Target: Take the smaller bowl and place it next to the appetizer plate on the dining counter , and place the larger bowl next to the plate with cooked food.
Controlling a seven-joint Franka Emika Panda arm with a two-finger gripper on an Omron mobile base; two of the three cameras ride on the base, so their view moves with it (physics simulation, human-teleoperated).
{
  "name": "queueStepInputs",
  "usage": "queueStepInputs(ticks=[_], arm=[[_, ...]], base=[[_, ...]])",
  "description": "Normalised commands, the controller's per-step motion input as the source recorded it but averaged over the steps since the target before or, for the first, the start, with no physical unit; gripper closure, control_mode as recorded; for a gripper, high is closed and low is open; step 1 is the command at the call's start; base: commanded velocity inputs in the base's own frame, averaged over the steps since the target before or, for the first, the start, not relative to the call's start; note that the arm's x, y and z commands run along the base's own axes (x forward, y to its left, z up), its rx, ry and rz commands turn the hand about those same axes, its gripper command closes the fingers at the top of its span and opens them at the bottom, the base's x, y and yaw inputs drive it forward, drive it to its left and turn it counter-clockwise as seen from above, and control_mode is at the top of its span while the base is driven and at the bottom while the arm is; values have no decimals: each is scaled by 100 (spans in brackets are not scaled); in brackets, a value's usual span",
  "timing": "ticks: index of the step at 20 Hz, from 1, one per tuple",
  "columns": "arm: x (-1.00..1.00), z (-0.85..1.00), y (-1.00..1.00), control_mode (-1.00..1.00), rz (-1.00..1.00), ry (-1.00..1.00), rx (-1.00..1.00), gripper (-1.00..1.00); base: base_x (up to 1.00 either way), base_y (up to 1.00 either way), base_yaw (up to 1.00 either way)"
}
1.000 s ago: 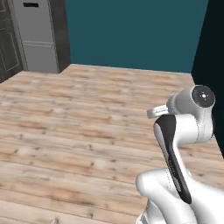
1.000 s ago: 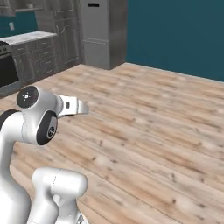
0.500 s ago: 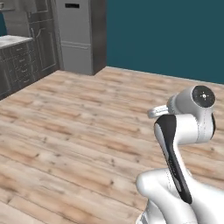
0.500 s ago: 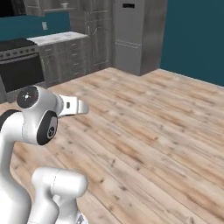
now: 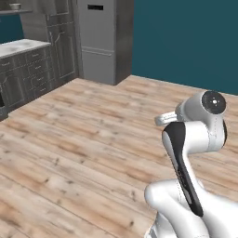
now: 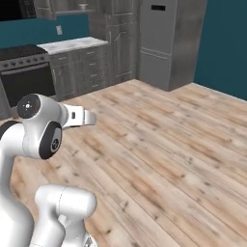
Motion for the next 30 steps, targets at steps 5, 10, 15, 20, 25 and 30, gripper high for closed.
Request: queueStepInputs(ticks=[5,10,15,20,25,30], arm=[[0,0,0,100,0,0,0,-100],[0,0,0,100,0,0,0,-100],[0,0,0,100,0,0,0,-100],[0,0,0,100,0,0,0,-100],[0,0,0,100,0,0,0,-100],[0,0,0,100,0,0,0,-100]], base=[[100,0,12],[100,-1,11],[100,-1,11],[100,0,13],[100,0,14],[100,0,16]])
